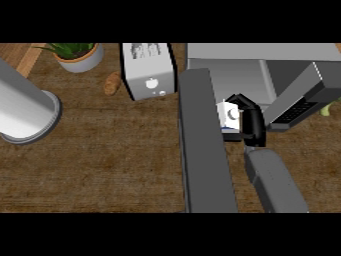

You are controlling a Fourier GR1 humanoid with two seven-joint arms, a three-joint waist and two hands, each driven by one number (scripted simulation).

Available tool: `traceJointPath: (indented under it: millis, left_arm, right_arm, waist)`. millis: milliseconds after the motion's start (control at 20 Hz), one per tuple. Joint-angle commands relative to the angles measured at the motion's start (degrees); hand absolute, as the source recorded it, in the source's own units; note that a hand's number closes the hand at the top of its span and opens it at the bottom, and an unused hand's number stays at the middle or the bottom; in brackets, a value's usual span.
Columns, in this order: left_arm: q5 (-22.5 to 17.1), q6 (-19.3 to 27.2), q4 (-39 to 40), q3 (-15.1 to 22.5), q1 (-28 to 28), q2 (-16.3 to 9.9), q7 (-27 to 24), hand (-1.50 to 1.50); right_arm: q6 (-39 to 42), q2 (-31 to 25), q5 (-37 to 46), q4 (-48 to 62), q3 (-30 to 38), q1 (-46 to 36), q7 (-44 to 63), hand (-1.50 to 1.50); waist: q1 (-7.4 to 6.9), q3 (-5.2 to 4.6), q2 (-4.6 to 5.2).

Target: Pick up the milk, place it into the microwave and close the microwave

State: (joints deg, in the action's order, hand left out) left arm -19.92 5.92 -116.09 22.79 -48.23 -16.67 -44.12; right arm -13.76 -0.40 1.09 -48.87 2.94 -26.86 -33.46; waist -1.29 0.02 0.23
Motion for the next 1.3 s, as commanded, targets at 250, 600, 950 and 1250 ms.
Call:
traceJointPath:
  millis: [250, 600, 950, 1250]
  left_arm:
    - [-1.6, -0.7, 0.9, -1.9, 2.1, -0.8, 1.3, -1.5]
    - [-1.8, -4.0, 3.6, -1.9, 1.9, -1.4, -2.1, -1.5]
    - [0.4, -2.5, 2.7, 0.0, 3.3, -1.1, 0.0, -1.5]
    - [-1.7, -4.2, 3.8, -1.7, 4.5, -1.7, -0.3, -1.5]
  right_arm:
    - [-5.8, -1.6, 0.2, 24.6, 7.6, -15.7, -6.8, 1.5]
    - [-9.2, -6.5, 3.3, 33.6, 8.0, -20.4, -9.1, 1.5]
    - [-12.8, -9.0, 5.4, 37.5, 7.6, -23.5, -11.0, 1.5]
    - [-19.2, -9.5, 7.6, 38.9, 6.8, -25.9, -13.2, 1.5]
  waist:
    - [-1.82, 0.11, 0.92]
    - [-3.55, 0.15, 1.44]
    - [-4.83, 0.29, 2.3]
    - [-5.92, 0.28, 2.85]
